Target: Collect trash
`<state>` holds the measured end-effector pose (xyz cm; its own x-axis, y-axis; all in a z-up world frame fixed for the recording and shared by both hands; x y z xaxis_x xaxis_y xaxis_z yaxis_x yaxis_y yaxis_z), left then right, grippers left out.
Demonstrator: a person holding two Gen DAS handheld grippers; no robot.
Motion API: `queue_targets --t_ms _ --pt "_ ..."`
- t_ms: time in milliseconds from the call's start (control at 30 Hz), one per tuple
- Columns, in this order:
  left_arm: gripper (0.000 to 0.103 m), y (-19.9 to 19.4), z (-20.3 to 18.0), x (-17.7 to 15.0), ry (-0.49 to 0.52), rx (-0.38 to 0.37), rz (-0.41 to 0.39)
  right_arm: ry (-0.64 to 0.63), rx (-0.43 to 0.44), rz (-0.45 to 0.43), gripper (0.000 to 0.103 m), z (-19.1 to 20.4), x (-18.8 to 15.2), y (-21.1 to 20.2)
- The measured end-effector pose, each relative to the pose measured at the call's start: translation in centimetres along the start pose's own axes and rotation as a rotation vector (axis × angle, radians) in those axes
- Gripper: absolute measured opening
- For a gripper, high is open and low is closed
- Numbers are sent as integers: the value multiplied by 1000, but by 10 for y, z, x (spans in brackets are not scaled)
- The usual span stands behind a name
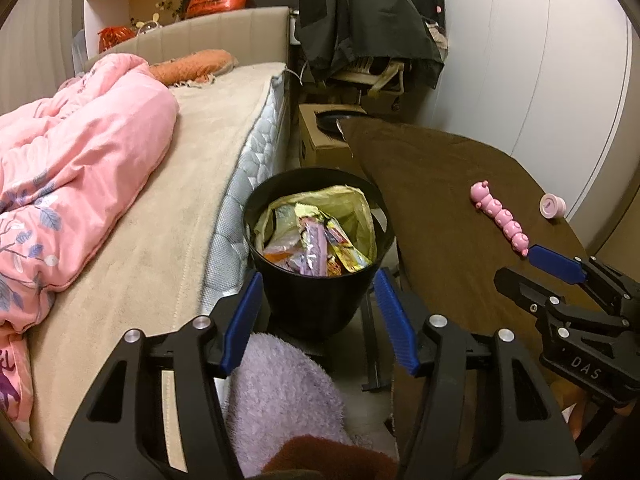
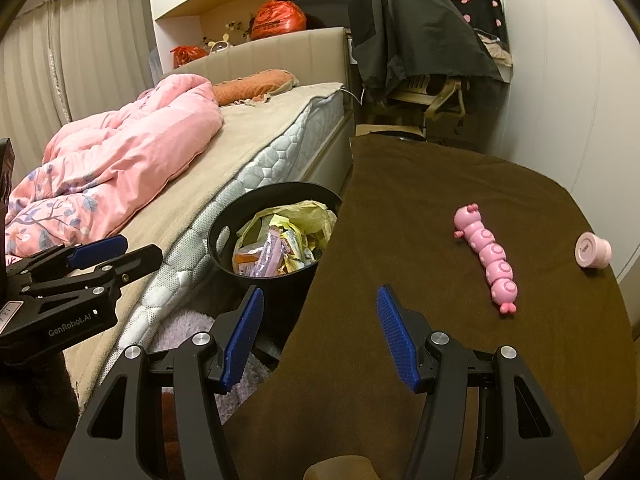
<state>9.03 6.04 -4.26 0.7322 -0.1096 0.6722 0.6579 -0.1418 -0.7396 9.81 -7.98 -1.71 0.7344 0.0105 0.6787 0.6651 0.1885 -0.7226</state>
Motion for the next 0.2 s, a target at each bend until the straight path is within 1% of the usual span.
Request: queue_targets --t_ms 67,133,200 --pt "55 5 -7 0 -4 -21 26 15 3 1 55 -8 -2 0" --pt "55 15 -21 2 -15 -50 53 44 6 -12 56 -25 -1 -4" --pt "56 27 -39 6 -31 -74 62 81 23 -26 66 -51 1 -6"
Point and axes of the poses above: each gripper's, at about its wrist camera, not at the fingertips, and y roughly the way its jaws point, z to its left, x to its top, the point moved 7 cm from there along y, roughly the way its jaws point, and after that the axes turned 3 degrees about z, right-handed, at the moved point
